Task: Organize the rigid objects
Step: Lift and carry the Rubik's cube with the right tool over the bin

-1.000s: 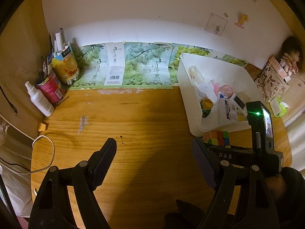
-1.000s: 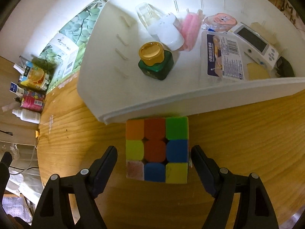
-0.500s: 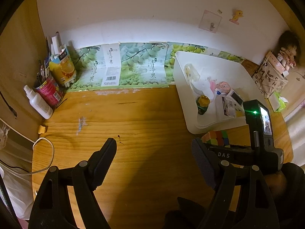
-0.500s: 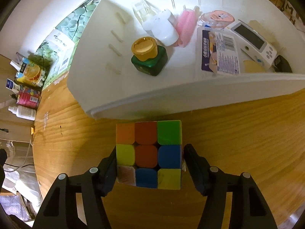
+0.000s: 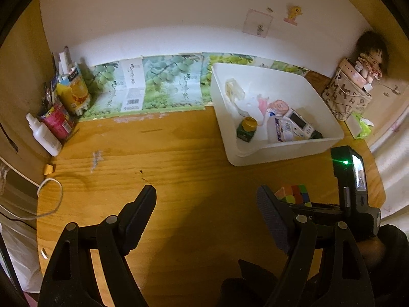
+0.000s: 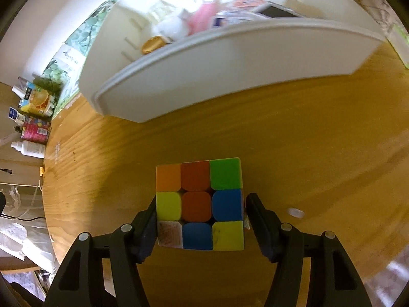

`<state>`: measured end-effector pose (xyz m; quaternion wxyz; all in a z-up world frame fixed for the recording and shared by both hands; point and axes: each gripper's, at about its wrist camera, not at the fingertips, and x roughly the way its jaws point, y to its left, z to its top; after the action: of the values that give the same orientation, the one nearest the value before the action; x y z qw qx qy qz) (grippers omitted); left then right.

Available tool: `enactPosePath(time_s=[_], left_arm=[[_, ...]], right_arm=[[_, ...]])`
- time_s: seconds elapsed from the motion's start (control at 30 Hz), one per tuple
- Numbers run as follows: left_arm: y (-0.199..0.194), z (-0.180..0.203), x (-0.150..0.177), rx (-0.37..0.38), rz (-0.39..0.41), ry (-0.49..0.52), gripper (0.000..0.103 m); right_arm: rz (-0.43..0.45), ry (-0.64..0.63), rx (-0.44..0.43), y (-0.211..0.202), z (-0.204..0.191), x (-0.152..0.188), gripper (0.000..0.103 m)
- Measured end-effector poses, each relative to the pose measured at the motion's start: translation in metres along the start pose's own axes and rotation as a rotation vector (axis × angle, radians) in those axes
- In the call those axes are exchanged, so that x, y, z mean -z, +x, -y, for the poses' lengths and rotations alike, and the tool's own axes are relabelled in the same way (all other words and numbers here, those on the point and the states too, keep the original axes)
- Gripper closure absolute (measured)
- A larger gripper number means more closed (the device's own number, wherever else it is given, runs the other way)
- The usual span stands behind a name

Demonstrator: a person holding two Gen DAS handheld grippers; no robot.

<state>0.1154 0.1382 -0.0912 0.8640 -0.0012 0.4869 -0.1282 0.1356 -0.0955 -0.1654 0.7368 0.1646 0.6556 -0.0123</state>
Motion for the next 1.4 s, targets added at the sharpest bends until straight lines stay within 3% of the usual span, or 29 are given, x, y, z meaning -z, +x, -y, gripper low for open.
enactPosePath(time_s=[0.13, 0.37, 0.73, 1.07, 1.4], left_arm=[[0.003, 0.014, 0.003, 0.024, -0.017, 0.002, 0.020], [0.007, 0.042, 0.003, 0.051, -0.040, 0.002, 0.020], [0.016, 0.082, -0.001, 0.051, -0.040, -0.042, 0.020], [0.023, 0.118, -0.010, 0.019, -0.019, -0.097, 0.020], [0.039, 0.135, -0.005, -0.036, -0.033, -0.216, 0.020]], right_arm=[[0.017, 0.024, 0.023, -0.015, 0.024, 0.006, 0.046], [0.045, 0.055, 0.062, -0.043, 0.065, 0.009, 0.046], [0.160, 0.008, 0.095, -0.102, 0.104, -0.012, 0.046], [0.265, -0.083, 0.039, -0.136, 0.123, -0.045, 0.046], [0.335, -0.210, -0.027, -0.138, 0.126, -0.078, 0.047]])
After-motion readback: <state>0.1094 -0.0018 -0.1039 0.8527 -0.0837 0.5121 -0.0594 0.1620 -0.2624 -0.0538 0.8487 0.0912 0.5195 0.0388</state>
